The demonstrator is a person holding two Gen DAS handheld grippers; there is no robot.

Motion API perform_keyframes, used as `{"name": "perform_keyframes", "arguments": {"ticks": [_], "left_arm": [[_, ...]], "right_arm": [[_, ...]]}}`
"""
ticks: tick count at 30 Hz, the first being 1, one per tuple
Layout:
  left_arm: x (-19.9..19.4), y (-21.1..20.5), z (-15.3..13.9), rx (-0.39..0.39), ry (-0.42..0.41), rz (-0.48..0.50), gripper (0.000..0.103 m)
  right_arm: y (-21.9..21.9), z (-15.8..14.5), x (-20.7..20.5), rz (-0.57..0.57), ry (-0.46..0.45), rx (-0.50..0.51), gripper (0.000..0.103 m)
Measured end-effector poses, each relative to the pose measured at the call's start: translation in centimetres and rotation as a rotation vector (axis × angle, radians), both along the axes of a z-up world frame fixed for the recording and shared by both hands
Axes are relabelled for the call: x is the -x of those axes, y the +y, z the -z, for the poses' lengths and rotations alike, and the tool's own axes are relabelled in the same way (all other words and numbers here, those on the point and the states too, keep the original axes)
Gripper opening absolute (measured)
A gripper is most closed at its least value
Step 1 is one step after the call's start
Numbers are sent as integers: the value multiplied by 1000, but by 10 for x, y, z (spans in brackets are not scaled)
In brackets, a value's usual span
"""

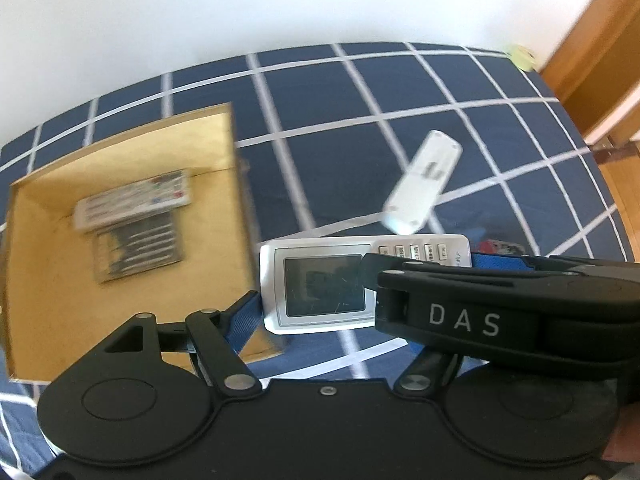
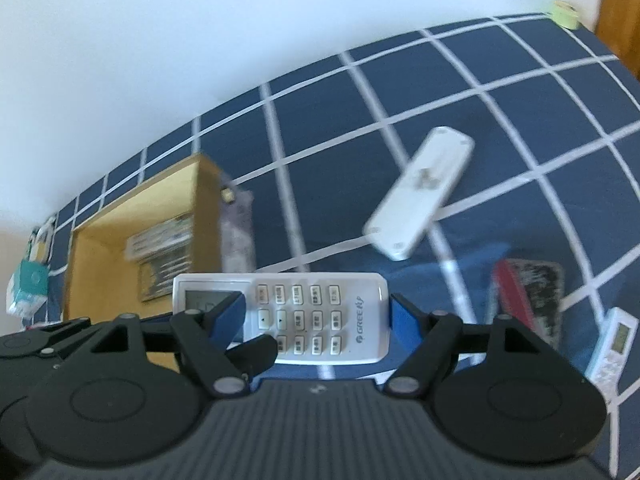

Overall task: Organize objects
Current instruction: 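Lift the air-conditioner remote with the right tool and carry it over the box, then lower the remote into the box beside the screwdriver case and open the right tool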

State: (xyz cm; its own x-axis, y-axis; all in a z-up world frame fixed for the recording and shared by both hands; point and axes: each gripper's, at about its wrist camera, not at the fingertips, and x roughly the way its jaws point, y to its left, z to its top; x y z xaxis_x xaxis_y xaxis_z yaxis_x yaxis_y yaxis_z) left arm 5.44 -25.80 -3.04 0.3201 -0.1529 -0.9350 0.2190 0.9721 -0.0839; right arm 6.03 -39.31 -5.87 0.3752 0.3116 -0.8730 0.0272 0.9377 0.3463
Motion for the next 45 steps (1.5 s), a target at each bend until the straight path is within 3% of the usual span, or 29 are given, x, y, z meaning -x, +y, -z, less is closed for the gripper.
{"name": "perform_keyframes", "arguments": {"ticks": [12,21,32,45], "left_arm": [[16,118,-5,-3,-5,-141,70],[15,177,11,7,24,-211,70],[-16,213,56,43,97,-247,70],[-58,226,113,62,212,-232,70]], "right_arm": [[121,-7,6,-138,-11,-5,77],[188,7,2,-215,16,3,77],[234,45,-25,-264,84,41,77],[244,107,-68,-248,195,71,77]]}}
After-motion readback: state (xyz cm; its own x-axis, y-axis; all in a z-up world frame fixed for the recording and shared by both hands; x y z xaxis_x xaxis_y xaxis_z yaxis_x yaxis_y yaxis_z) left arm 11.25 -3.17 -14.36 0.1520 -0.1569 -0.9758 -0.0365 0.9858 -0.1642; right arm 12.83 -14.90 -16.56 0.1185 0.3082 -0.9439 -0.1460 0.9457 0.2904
